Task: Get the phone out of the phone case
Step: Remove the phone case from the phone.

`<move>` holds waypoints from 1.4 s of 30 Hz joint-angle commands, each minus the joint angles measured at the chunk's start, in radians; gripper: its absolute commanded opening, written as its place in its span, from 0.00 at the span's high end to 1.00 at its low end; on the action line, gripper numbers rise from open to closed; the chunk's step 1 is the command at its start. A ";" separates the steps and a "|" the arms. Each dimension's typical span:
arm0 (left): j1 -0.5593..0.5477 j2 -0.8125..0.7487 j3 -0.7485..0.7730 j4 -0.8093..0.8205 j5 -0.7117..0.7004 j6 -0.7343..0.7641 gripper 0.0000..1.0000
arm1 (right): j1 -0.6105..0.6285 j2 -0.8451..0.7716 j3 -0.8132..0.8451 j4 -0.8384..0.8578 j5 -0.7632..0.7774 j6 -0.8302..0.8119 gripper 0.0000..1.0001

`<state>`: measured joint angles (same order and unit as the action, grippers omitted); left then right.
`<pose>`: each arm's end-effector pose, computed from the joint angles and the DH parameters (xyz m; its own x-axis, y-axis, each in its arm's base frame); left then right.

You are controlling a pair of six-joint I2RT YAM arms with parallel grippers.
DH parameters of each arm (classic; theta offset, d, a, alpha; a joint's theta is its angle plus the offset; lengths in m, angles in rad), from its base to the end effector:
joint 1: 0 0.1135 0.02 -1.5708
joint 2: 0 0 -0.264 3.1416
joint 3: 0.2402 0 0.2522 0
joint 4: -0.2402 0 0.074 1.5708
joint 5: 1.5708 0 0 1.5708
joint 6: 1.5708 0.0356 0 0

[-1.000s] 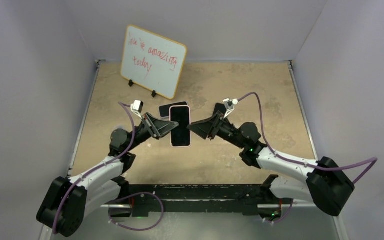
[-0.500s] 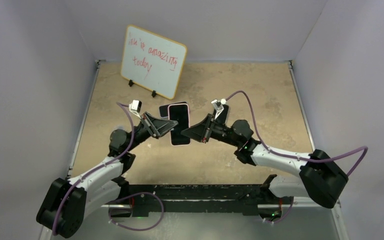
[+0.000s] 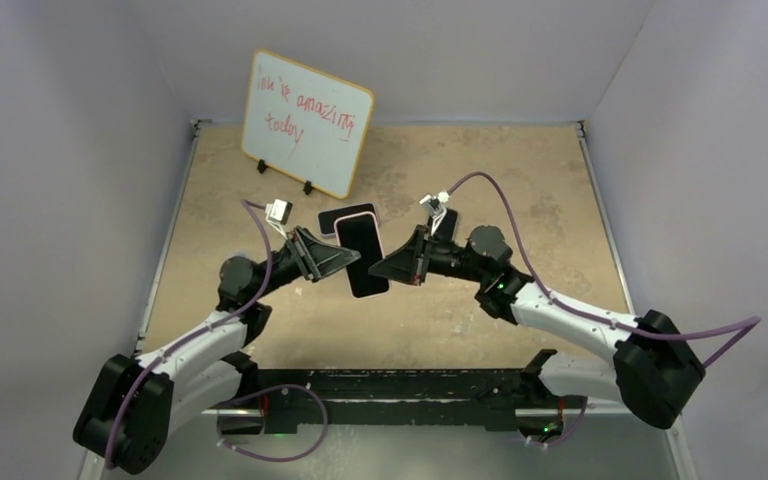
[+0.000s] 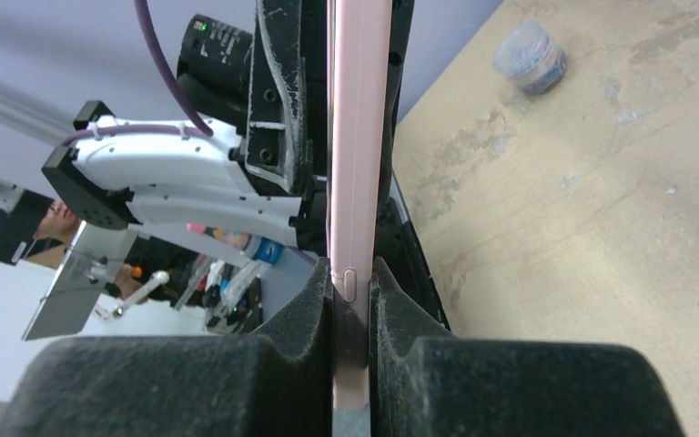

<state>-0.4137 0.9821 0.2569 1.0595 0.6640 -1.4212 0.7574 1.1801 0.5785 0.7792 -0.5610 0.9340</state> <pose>0.1678 -0.0976 0.2490 -0.7954 -0.5013 -0.3407 0.4237 -0.0578 -0.9040 0.1744 0.1909 0.2868 -0.6973 0.2776 -0.6608 -0.6754 0.0543 0.7355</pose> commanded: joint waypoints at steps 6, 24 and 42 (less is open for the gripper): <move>-0.004 -0.007 0.055 0.008 0.108 0.025 0.62 | -0.036 0.005 0.104 -0.032 -0.149 -0.064 1.00; -0.004 -0.095 0.045 -0.105 0.014 0.075 1.00 | -0.046 -0.010 0.117 -0.066 -0.091 -0.079 0.72; -0.003 -0.054 -0.067 0.111 -0.154 -0.057 1.00 | -0.046 -0.231 -0.139 0.060 0.146 -0.016 0.23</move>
<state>-0.4137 0.9329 0.1928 0.9977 0.5602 -1.4307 0.7116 0.9676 0.4786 0.7044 -0.4610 0.8787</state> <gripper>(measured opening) 0.163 0.770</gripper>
